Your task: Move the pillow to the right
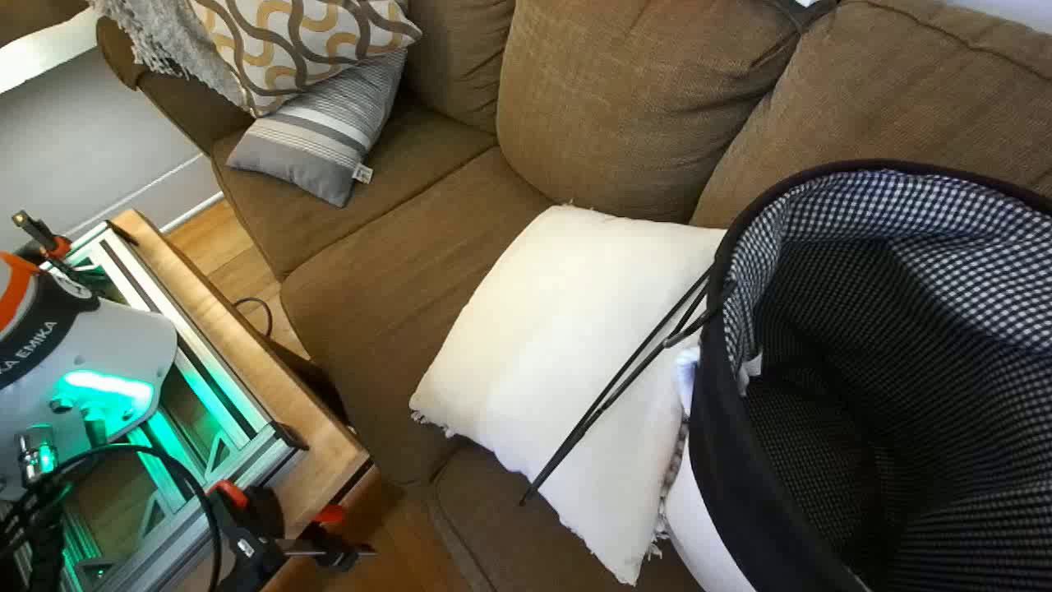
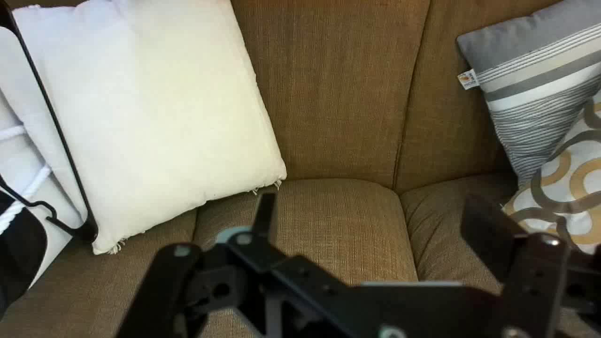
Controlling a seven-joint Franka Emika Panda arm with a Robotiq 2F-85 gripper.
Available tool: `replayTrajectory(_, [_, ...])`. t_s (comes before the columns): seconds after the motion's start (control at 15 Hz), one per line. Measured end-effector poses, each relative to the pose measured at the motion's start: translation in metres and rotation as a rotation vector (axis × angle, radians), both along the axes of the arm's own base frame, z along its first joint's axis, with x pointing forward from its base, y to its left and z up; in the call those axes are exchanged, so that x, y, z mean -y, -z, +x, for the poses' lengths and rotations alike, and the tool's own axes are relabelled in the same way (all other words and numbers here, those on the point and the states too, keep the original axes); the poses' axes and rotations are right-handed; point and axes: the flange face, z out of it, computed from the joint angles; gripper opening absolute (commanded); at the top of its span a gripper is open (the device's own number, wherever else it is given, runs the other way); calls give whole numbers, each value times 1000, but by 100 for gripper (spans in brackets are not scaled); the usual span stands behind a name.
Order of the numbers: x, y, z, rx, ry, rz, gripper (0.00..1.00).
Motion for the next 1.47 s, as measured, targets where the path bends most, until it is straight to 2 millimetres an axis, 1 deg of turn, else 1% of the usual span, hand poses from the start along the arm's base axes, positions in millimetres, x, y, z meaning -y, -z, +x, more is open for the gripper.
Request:
replayTrajectory(1.0, [0,0,0,0,0,0,100])
replayTrajectory(1.13, [-3,-2,3,3,8,7,100])
replayTrajectory(1.2, [-9,-4,9,15,17,24,100])
replayTrajectory(1.33, [-29,-8,31,52,34,63,100])
replayTrajectory(1.47, [-62,-9,62,86,16,101,100])
